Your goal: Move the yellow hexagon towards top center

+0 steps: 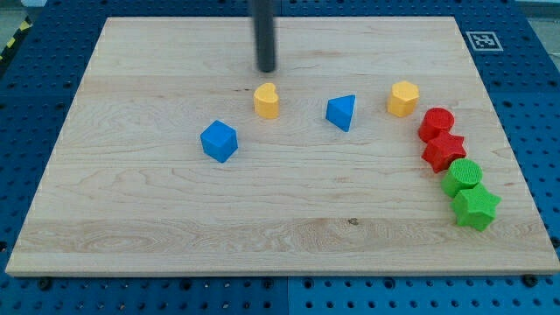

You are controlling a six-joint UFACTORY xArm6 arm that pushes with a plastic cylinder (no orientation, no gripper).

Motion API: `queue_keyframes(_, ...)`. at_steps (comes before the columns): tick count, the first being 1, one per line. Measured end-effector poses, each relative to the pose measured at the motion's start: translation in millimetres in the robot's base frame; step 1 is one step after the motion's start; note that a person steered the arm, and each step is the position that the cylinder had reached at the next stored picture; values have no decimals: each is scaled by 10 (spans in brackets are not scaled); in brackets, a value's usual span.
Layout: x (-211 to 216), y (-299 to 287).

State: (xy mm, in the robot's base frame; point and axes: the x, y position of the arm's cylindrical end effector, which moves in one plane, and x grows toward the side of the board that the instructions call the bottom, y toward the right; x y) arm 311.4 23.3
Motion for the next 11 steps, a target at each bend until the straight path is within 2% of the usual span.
queue_keyframes(1, 99, 1116)
queue_keyframes(2, 565, 2008)
queue_keyframes(3, 1067, 2329)
queue_keyframes(5, 1128, 2230)
queue_keyframes(7, 763, 1713)
queue_keyframes(8, 761, 1337)
queue_keyframes(11, 940, 932)
